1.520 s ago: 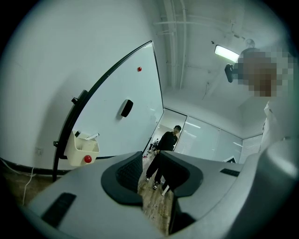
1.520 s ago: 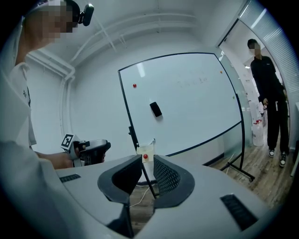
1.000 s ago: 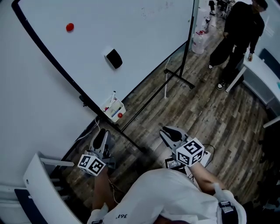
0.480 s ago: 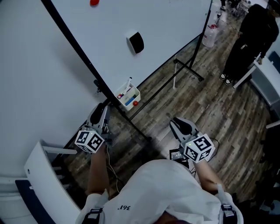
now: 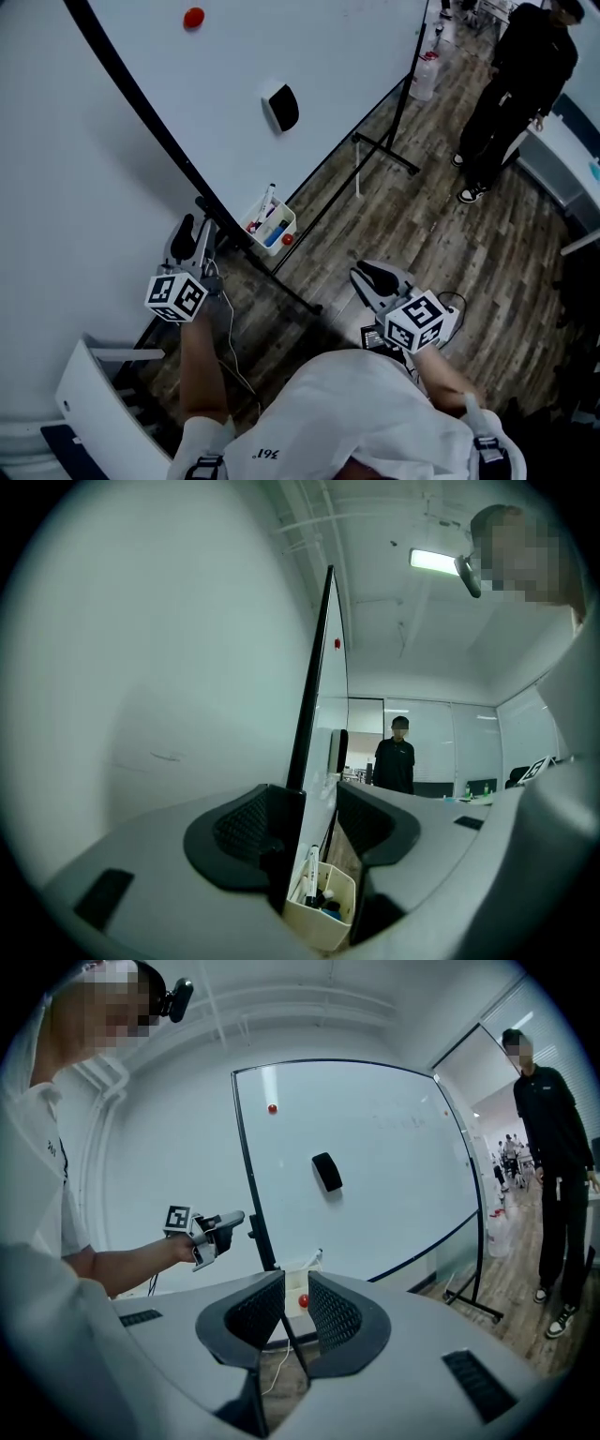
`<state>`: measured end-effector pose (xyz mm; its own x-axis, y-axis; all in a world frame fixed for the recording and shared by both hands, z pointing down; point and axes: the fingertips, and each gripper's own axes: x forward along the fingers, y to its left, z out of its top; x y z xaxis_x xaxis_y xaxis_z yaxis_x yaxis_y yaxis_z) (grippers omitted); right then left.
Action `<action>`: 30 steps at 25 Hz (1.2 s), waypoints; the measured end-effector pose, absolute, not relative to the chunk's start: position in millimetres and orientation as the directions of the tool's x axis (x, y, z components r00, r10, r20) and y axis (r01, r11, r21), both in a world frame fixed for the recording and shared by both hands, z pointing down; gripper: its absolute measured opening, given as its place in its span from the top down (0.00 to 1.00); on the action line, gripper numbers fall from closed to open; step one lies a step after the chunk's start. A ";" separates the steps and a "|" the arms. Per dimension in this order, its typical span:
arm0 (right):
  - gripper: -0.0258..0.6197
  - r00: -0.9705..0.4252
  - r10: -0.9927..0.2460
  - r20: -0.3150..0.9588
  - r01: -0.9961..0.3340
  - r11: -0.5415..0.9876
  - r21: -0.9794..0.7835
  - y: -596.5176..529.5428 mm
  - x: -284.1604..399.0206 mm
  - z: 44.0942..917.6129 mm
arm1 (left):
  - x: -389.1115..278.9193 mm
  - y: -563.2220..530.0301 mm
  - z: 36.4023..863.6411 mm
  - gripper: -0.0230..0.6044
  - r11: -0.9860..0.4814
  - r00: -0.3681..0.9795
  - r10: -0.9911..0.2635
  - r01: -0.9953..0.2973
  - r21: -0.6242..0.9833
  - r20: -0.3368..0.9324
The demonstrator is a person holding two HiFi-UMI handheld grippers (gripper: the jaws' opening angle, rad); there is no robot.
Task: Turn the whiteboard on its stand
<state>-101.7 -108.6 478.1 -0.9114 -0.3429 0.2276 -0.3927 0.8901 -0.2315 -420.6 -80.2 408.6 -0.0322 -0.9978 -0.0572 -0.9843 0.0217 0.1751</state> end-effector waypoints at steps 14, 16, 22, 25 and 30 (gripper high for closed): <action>0.84 -0.894 -0.376 0.244 -0.430 0.873 -0.231 -100.2 -103.6 485.8 | -422.0 -109.0 400.5 0.55 -0.044 0.039 -0.998 -0.995 0.087 -0.052; 0.84 -0.891 -0.382 0.245 -0.436 0.870 -0.231 -98.2 -101.8 486.0 | -421.1 -115.1 400.8 0.55 -0.060 0.056 -0.997 -0.995 0.084 -0.046; 0.84 -0.880 -0.401 0.256 -0.458 0.860 -0.225 -93.5 -95.0 489.3 | -426.0 -132.4 410.0 0.55 -0.082 0.078 -0.996 -0.988 0.133 -0.030; 0.84 -0.874 -0.408 0.263 -0.467 0.856 -0.223 -89.8 -90.3 489.9 | -427.2 -137.1 413.6 0.55 -0.090 0.087 -0.996 -0.984 0.153 -0.028; 0.84 -0.869 -0.416 0.268 -0.475 0.853 -0.216 -83.3 -84.0 487.6 | -427.3 -141.8 416.5 0.55 -0.100 0.099 -0.995 -0.987 0.127 -0.008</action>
